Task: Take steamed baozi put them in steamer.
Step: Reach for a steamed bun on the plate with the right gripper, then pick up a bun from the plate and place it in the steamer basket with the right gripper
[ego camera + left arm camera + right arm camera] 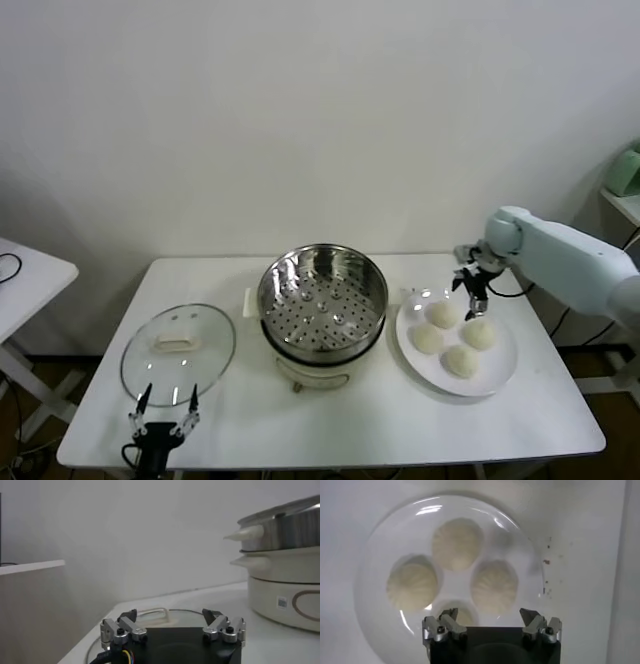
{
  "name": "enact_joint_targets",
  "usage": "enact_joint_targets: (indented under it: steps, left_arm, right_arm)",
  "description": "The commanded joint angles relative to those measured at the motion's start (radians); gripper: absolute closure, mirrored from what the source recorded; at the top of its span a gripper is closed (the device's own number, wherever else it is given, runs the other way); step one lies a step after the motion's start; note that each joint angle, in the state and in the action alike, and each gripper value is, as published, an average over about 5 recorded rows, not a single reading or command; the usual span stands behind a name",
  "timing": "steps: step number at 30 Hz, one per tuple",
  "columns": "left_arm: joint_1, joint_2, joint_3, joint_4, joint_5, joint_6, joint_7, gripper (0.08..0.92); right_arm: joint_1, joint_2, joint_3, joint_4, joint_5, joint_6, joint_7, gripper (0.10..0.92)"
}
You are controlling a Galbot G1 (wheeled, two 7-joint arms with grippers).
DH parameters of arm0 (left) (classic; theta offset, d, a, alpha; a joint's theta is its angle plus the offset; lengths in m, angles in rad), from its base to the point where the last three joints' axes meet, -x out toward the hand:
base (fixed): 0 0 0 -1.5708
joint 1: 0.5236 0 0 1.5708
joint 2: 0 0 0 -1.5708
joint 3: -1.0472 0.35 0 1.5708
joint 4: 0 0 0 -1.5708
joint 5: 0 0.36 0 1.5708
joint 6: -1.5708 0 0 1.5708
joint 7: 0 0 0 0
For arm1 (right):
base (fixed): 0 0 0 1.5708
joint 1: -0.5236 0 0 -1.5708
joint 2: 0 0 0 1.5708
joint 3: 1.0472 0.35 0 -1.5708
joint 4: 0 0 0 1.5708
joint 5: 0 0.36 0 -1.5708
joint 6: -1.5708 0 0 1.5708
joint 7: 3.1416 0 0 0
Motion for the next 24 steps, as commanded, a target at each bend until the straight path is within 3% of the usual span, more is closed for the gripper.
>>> enact_joint_targets:
  steps: [1, 9, 15, 24]
  left_arm:
    - [0.0, 0.001, -0.002, 0.01, 0.012, -0.003, 0.001, 0.177]
    - [0.001, 0.002, -0.003, 0.012, 0.017, -0.004, 0.0, 0.177]
    - [-0.002, 0.002, -0.005, 0.015, 0.019, -0.005, -0.002, 0.177]
    - [-0.002, 0.001, -0.009, 0.023, 0.036, -0.016, -0.008, 0.177]
  right_arm:
    - [-0.081, 0.084, 0.088, -0.145, -0.038, 0.03, -0.006, 0.203]
    - [-0.103, 0.103, 0.13, -0.169, -0.082, 0.043, 0.0, 0.223]
    - [-0.095, 0.105, 0.128, -0.175, -0.108, 0.054, -0.008, 0.34]
    - [-0.045, 0.099, 0.101, -0.15, -0.098, 0.074, -0.012, 0.363]
